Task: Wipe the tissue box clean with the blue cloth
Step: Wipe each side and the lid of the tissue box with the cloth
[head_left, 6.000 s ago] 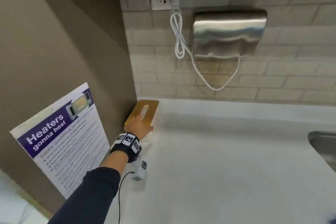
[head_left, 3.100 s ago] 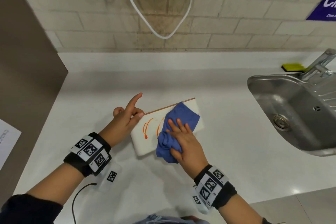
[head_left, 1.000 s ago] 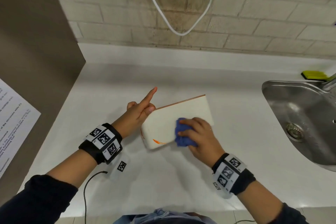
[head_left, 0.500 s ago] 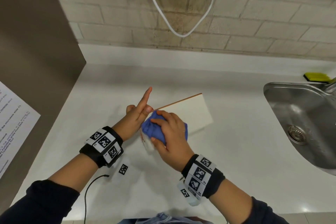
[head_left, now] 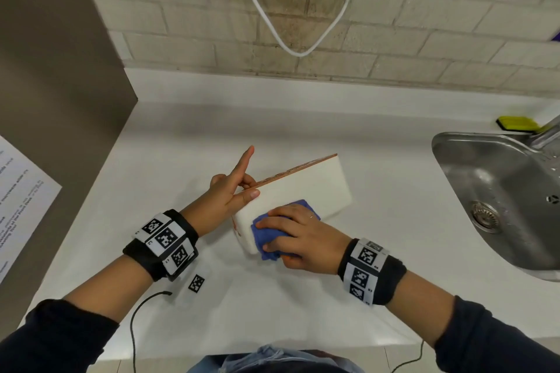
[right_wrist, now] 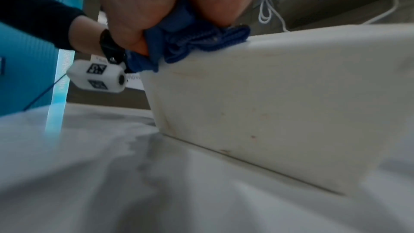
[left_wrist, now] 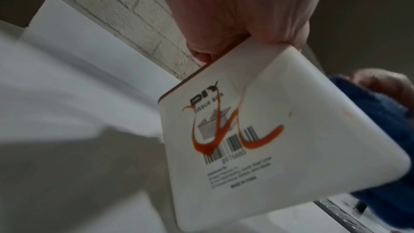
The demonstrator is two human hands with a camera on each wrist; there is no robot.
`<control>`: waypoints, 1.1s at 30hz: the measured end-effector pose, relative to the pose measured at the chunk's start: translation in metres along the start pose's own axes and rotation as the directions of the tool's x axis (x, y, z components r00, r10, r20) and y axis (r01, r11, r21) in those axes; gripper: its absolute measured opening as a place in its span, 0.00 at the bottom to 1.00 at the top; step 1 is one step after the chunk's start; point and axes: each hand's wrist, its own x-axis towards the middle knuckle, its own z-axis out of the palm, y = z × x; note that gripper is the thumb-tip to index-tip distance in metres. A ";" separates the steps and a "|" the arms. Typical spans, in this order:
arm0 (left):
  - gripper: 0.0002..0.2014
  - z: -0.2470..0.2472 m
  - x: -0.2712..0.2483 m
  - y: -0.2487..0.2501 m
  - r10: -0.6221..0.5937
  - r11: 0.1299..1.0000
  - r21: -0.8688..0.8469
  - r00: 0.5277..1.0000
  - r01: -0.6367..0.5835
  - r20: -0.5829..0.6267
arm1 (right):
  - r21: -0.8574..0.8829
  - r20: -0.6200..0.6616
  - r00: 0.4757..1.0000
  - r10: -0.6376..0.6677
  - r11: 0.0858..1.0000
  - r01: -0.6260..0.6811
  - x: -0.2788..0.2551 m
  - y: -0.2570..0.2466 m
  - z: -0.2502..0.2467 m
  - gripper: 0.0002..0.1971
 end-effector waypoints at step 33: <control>0.37 0.018 -0.027 0.018 0.014 0.992 0.129 0.999 -0.009 -0.034 | -0.157 -0.205 0.901 0.383 0.895 -0.417 -0.083 0.034 -0.019 0.15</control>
